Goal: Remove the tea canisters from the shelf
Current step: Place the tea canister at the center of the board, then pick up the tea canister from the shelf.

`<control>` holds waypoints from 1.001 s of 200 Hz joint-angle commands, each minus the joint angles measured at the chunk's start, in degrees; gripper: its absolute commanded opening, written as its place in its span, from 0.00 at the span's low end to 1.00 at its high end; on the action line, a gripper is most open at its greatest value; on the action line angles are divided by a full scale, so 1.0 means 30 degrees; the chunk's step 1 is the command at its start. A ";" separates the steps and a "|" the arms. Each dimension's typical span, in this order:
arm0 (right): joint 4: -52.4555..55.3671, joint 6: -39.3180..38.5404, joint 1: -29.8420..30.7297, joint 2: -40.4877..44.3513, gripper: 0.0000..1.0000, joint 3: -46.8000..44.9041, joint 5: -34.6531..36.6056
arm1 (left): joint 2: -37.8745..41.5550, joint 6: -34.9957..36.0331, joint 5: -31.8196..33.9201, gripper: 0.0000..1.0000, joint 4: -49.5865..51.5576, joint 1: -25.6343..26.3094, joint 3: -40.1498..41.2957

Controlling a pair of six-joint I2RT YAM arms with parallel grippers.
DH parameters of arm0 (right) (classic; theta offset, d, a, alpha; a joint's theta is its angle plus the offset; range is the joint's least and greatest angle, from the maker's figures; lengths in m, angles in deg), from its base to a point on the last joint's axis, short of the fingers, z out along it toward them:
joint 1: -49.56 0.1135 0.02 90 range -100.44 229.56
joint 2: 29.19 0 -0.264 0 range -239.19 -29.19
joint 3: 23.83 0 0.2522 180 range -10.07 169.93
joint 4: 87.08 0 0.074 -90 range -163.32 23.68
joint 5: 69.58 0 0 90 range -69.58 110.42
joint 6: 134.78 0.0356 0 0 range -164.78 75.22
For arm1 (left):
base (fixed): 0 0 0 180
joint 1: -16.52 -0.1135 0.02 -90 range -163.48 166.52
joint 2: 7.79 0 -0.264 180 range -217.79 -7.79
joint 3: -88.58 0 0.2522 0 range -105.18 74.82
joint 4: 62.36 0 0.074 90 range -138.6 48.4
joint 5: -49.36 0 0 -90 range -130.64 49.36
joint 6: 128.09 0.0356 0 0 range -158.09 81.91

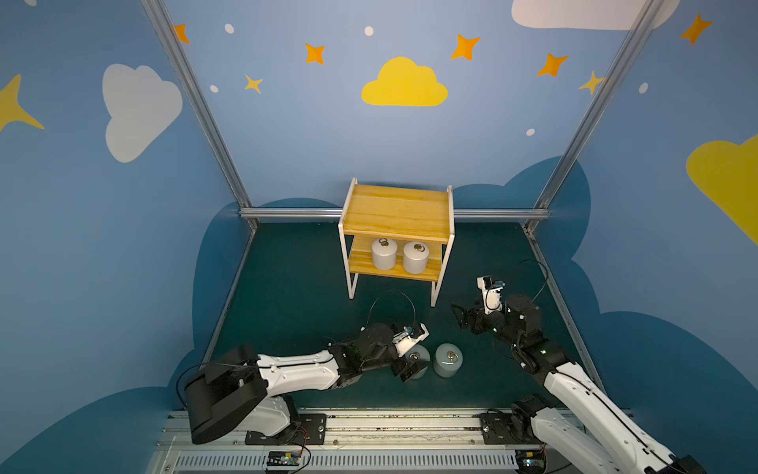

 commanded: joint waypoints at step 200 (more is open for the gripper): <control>-0.1546 0.1519 0.8973 -0.3460 0.89 0.2280 0.5247 | 0.2839 -0.0171 0.3563 0.97 0.5683 -0.8309 -0.4165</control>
